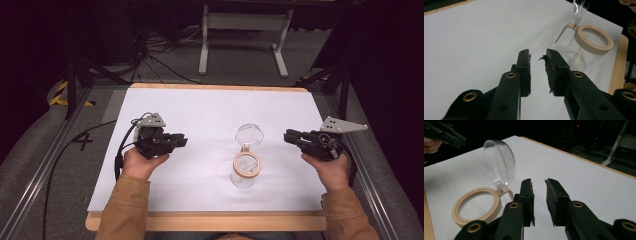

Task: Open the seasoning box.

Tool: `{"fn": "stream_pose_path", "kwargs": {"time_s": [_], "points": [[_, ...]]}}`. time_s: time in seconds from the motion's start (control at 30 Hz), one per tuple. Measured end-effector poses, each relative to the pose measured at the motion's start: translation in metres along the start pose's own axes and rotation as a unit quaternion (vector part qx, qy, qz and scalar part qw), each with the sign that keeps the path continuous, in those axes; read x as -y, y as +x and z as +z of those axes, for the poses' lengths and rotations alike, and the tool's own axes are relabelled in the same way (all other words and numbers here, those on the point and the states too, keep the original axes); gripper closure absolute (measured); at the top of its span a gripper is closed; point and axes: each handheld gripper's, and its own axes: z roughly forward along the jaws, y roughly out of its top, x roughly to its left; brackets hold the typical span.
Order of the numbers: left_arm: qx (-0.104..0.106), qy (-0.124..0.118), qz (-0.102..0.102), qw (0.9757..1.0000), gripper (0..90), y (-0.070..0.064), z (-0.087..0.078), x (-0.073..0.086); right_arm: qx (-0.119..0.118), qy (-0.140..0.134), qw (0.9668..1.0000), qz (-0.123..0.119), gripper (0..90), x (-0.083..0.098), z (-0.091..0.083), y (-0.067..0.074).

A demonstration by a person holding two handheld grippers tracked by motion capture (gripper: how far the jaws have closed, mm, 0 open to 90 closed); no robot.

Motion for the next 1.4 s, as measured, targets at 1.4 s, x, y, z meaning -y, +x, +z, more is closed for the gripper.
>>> {"fn": "stream_pose_path", "kwargs": {"time_s": [1.4], "points": [[-0.054,0.134,-0.053,0.9881,60.6,0.044,0.053,0.034,0.099,0.153,0.9808,0.068,47.5,0.086,0.034,-0.06]]}}
